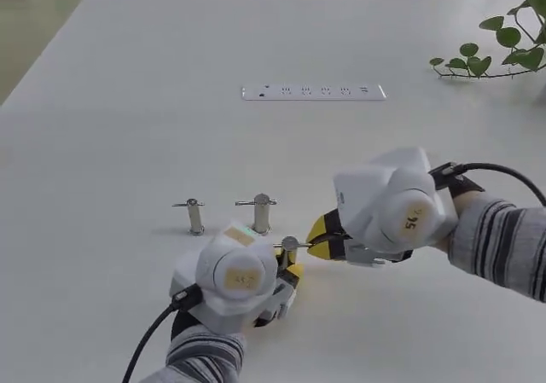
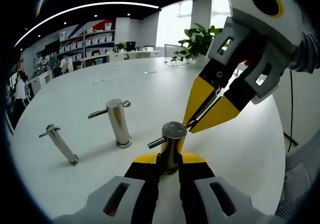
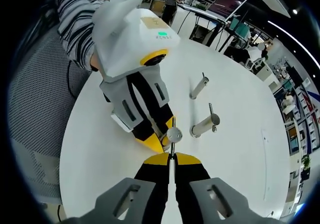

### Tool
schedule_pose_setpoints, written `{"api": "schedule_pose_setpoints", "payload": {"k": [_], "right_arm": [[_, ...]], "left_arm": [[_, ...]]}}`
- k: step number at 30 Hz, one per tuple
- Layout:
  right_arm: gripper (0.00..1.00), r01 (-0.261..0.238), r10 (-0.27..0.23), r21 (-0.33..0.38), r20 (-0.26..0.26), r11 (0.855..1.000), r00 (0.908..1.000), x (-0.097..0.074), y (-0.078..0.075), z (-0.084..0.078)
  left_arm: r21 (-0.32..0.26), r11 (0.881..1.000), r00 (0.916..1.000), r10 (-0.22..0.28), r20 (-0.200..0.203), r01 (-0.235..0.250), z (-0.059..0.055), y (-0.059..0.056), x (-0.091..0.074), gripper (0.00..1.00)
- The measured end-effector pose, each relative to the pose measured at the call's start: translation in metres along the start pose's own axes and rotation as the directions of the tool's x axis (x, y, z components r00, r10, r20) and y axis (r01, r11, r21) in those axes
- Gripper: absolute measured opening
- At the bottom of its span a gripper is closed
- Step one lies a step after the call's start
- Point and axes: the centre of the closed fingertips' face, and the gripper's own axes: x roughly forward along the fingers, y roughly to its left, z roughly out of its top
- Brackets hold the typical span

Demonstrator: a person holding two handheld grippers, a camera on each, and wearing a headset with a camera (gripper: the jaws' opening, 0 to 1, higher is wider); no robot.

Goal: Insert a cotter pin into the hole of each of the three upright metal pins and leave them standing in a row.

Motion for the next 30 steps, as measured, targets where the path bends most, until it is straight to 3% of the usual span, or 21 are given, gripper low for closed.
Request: {"api": "schedule_pose_setpoints", "payload": {"k": [6, 15, 19, 30], "right_arm": [[0.00, 0.000, 0.000, -0.010, 0.000, 1.000, 1.0000, 0.0033, -0.0008, 0.0025], [0.00, -0.001, 0.001, 0.011, -0.007, 1.000, 1.0000, 0.0064, -0.0012, 0.0018], [0.00, 0.015, -0.015, 0.064, 0.001, 0.998, 0.9999, 0.0059, -0.0029, 0.0017], [0.00, 0.025, -0.025, 0.091, 0.001, 0.996, 0.9997, 0.0011, -0.0018, 0.0008]], "left_arm": [[-0.010, 1.000, 0.9996, 0.027, -0.004, -0.027, -0.0002, 0.0003, 0.0006, 0.10], [-0.021, 0.999, 0.9997, 0.026, 0.003, -0.026, -0.0005, 0.0003, 0.0004, 0.10], [-0.014, 0.999, 0.9991, 0.041, -0.007, -0.041, 0.0000, -0.0003, 0.0009, 0.10], [-0.015, 0.999, 0.9994, 0.035, -0.007, -0.035, 0.0000, 0.0001, -0.0003, 0.10]]}}
